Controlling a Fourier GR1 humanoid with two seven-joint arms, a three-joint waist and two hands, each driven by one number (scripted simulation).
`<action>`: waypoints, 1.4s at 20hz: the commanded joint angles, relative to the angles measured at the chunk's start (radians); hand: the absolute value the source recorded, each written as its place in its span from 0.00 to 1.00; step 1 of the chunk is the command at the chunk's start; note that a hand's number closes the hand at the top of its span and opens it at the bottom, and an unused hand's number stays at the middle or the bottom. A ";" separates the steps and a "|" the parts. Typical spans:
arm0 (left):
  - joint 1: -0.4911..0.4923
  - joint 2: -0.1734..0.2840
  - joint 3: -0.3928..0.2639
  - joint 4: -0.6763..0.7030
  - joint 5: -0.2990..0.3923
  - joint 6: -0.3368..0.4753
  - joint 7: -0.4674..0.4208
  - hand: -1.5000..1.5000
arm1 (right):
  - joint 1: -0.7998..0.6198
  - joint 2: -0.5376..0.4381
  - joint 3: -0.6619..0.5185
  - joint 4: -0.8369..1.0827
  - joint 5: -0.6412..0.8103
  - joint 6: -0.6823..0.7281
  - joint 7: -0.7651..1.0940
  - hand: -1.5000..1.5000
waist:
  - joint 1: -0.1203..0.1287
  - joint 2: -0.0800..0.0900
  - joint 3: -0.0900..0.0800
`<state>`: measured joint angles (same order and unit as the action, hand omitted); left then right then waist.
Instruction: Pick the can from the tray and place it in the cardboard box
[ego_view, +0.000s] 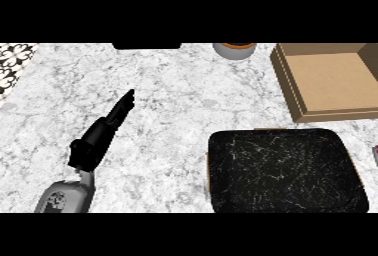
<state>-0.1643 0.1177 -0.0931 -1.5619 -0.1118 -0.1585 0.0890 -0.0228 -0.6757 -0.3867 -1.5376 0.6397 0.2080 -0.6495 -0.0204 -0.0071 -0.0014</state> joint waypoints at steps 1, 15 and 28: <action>0.015 0.001 0.004 0.022 -0.006 -0.001 -0.019 0.50 | 0.039 0.001 -0.116 -0.201 -0.164 0.139 0.097 1.00 | -0.009 -0.001 -0.001; -0.001 -0.001 0.012 -0.018 -0.006 -0.037 -0.017 0.50 | -0.283 -0.105 -0.169 0.042 -0.198 0.181 0.356 1.00 | 0.034 0.009 0.001; -0.044 -0.044 0.000 0.011 -0.042 -0.016 0.014 0.50 | -0.584 -0.144 -0.060 0.506 -0.121 0.063 0.287 1.00 | 0.033 0.010 0.002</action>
<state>-0.1863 0.0858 -0.0870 -1.5453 -0.1443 -0.1799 0.0696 -0.5527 -0.8019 -0.4578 -1.1791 0.4880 0.3261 -0.2933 0.0139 0.0030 -0.0004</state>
